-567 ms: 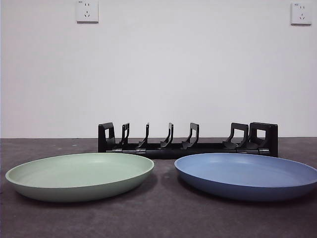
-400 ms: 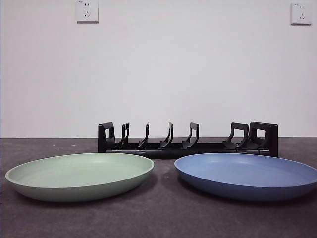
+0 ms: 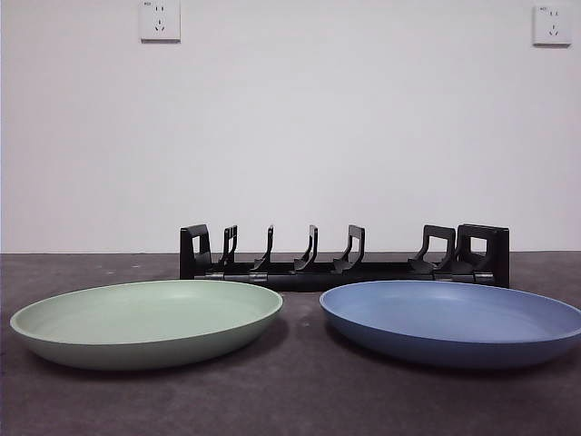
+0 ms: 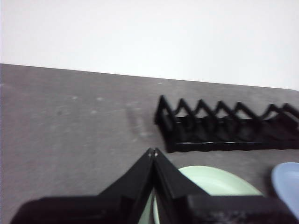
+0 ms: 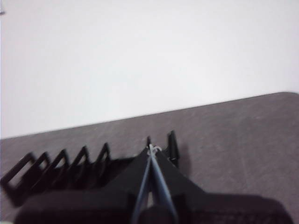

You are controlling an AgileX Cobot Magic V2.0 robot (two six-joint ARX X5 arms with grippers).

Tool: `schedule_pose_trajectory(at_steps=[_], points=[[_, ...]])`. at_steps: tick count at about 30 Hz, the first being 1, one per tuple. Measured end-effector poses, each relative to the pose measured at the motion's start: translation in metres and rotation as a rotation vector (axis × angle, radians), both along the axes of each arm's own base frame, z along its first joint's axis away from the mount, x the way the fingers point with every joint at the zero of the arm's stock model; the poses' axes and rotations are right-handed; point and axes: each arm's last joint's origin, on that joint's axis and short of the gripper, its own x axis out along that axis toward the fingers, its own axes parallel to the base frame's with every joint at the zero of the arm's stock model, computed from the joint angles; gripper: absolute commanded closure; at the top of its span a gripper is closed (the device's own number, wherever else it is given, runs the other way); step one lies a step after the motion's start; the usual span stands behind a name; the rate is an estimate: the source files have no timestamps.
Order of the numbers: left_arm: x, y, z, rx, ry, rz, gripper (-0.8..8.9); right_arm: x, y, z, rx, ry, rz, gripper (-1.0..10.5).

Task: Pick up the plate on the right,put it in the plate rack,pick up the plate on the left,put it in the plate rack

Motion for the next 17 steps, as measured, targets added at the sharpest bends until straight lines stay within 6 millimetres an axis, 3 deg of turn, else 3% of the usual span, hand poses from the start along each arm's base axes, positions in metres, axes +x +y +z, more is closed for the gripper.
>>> schedule_pose_trajectory(at_steps=[8,17], points=[[0.003,-0.005,0.055,-0.024,0.069,-0.183,8.20,0.009,0.004,0.060,-0.079,0.227,0.132,9.6],[0.007,-0.009,0.102,0.024,0.227,-0.357,8.20,0.026,0.009,0.090,-0.150,0.517,0.323,9.6]])
